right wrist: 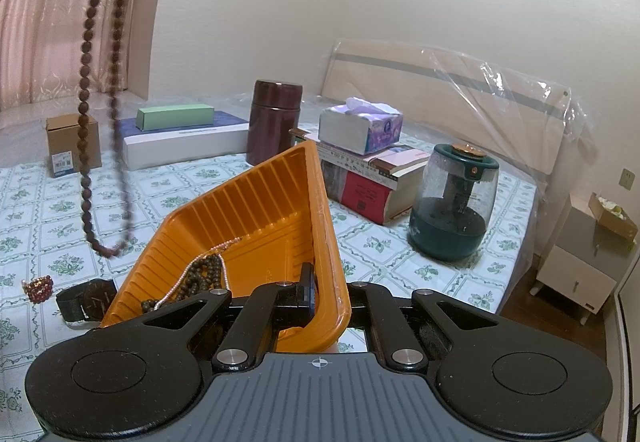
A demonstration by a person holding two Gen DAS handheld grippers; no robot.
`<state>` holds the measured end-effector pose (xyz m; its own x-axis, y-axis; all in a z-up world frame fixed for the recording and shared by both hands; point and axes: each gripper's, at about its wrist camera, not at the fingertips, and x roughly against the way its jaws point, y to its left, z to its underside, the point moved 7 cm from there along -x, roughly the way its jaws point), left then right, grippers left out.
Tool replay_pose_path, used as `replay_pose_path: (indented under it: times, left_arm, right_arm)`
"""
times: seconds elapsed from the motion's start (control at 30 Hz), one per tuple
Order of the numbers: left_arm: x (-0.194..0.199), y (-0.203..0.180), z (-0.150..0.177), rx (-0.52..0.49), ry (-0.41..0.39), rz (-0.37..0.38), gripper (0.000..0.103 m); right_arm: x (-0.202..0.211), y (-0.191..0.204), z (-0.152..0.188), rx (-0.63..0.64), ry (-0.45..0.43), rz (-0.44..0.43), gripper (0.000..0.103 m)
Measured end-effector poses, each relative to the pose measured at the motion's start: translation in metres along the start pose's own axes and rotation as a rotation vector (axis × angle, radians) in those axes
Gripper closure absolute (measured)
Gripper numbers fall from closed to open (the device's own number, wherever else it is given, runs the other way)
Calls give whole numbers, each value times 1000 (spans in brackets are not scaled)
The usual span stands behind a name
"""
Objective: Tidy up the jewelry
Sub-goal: 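Lower the brown bead necklace into the tray and open the left tool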
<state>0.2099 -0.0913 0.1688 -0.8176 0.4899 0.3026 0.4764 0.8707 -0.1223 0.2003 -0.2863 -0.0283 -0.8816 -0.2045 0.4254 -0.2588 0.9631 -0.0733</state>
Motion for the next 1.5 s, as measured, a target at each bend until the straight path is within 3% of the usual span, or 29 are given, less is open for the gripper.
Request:
replay_pose_path:
  times: [0.47, 0.7, 1.0, 1.13, 1.3, 1.5]
  left_arm:
    - [-72, -22, 64, 23, 204, 92, 98]
    - [-96, -21, 96, 44, 289, 90, 98]
    - [-105, -14, 116, 64, 340, 76, 97]
    - [-100, -10, 118, 75, 334, 70, 91]
    - [-82, 9, 119, 91, 307, 13, 85]
    - [-43, 46, 131, 77, 256, -152, 81]
  right_arm:
    - [-2, -2, 0, -3, 2, -2, 97]
    - [-3, -3, 1, -7, 4, -2, 97]
    - [-4, -4, 1, -8, 3, -2, 97]
    - [-4, -4, 1, -8, 4, -2, 97]
    - [-4, -5, 1, -10, 4, -2, 97]
    - [-4, -4, 1, -9, 3, -1, 97]
